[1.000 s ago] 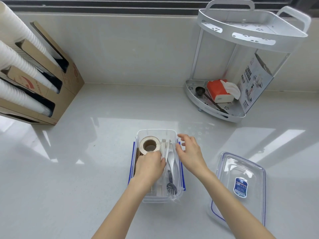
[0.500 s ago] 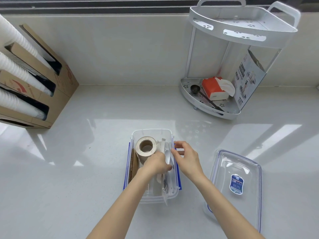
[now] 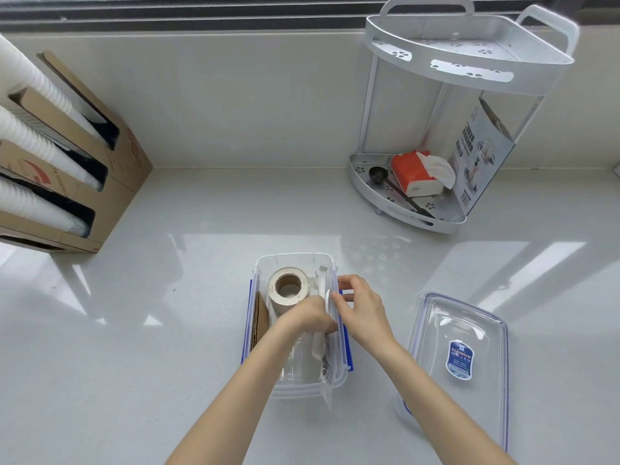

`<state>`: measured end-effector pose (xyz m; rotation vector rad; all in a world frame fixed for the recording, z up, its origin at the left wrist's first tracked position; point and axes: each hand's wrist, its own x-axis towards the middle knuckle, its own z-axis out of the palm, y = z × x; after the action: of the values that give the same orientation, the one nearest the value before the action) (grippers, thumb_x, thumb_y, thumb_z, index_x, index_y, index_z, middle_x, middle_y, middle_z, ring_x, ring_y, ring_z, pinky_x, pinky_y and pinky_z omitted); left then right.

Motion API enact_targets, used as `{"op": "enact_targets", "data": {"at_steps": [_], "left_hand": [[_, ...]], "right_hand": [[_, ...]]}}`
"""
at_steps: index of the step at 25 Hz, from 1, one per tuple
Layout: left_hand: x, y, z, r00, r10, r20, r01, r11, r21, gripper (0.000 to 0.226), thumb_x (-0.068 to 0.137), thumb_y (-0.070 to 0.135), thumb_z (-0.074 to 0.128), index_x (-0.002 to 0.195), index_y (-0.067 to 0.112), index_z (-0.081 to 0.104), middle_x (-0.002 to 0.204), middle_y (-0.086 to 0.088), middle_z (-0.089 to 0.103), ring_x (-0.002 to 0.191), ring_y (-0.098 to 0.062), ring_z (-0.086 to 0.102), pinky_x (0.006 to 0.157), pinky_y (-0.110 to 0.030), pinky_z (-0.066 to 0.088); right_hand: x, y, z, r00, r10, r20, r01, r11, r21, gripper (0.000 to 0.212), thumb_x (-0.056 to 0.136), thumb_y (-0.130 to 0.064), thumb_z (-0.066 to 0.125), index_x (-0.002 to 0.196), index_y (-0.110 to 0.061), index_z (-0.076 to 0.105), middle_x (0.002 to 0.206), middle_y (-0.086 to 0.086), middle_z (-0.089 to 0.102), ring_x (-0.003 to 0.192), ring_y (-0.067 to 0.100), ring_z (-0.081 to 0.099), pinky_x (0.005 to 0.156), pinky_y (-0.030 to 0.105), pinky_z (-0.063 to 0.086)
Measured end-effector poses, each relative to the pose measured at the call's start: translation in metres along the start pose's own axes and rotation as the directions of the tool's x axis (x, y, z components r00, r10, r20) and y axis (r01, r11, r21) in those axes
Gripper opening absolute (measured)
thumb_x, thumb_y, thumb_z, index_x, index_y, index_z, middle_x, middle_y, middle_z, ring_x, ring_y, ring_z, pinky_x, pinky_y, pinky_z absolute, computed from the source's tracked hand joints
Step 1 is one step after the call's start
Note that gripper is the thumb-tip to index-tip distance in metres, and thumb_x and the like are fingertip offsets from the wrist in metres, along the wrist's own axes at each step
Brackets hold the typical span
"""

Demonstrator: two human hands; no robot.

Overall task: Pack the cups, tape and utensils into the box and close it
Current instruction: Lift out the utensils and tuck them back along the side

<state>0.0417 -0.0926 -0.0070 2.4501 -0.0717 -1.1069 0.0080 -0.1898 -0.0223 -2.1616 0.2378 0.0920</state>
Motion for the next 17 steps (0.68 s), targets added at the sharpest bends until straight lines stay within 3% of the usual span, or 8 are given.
{"op": "enact_targets", "data": {"at_steps": [4, 8, 17], "left_hand": [[0.002, 0.001, 0.000, 0.997, 0.013, 0.072, -0.008, 0.998, -0.064, 0.014, 0.082, 0.012, 0.049, 0.073, 0.010, 0.039, 0.062, 0.000, 0.035, 0.053, -0.010, 0.035, 0.048, -0.018, 0.029], [0.003, -0.007, 0.000, 0.992, 0.060, 0.112, -0.030, 0.967, -0.254, 0.017, 0.077, 0.009, 0.046, 0.063, 0.014, 0.037, 0.060, -0.001, 0.030, 0.049, -0.013, 0.028, 0.046, -0.021, 0.024], [-0.006, -0.008, 0.003, 0.997, 0.059, -0.042, -0.072, 0.863, -0.500, 0.029, 0.090, 0.024, 0.038, 0.064, 0.011, 0.045, 0.060, -0.001, 0.035, 0.053, -0.012, 0.032, 0.050, -0.023, 0.025]], "right_hand": [[0.001, -0.002, 0.000, 1.000, -0.012, 0.003, 0.012, 1.000, -0.013, 0.029, 0.093, -0.017, 0.048, 0.120, -0.009, 0.052, 0.125, 0.007, 0.057, 0.106, 0.022, 0.059, 0.093, 0.033, 0.045], [0.001, -0.003, -0.002, 1.000, -0.025, 0.006, 0.025, 1.000, -0.007, 0.029, 0.092, -0.018, 0.050, 0.120, -0.010, 0.055, 0.123, 0.006, 0.059, 0.102, 0.019, 0.060, 0.094, 0.034, 0.047], [0.006, 0.000, -0.008, 0.998, 0.043, 0.054, -0.045, 0.999, 0.031, 0.027, 0.091, -0.020, 0.054, 0.115, -0.008, 0.058, 0.116, 0.011, 0.062, 0.091, 0.013, 0.054, 0.083, 0.025, 0.047]]}}
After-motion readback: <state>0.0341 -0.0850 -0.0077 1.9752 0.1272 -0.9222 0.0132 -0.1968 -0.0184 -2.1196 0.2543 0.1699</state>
